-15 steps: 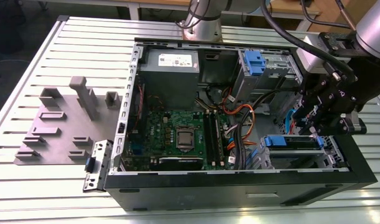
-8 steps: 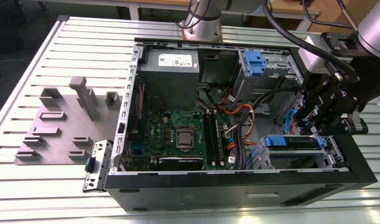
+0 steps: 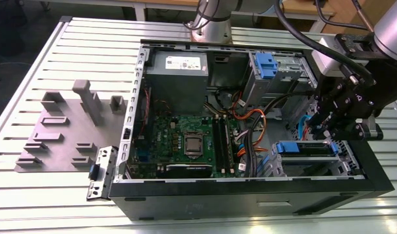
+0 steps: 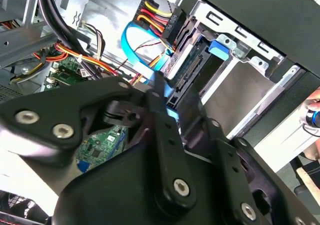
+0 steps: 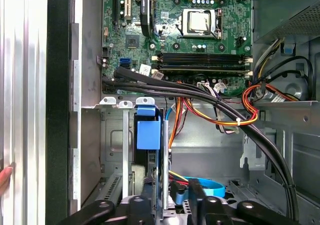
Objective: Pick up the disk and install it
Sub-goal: 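Insert the first disk wire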
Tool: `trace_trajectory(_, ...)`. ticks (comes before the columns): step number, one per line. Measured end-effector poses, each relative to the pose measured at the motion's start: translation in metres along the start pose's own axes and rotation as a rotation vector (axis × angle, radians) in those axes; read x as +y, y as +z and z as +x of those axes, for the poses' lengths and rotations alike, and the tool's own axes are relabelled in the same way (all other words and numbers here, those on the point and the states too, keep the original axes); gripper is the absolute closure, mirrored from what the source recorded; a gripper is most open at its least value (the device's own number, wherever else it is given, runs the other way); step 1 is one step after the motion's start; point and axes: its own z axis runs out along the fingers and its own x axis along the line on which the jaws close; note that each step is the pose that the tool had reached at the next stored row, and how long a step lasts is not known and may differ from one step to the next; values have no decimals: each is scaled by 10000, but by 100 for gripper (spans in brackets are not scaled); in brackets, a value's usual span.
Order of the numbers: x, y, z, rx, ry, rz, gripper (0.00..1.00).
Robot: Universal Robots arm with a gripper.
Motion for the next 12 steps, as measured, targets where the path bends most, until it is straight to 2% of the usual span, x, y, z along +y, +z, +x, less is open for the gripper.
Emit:
trace_trajectory(1,0,0,0,1,0,0,65)
trace_trajectory(2,0,0,0,0,0,0,65)
trace_trajectory(3,-1,-1,0,1,0,0,72)
trace_trajectory(4,-1,0,0,0,0,0,72)
trace_trajectory(6,-1,0,0,1,0,0,83)
trace_trajectory(12,-2,0,0,0,0,0,84)
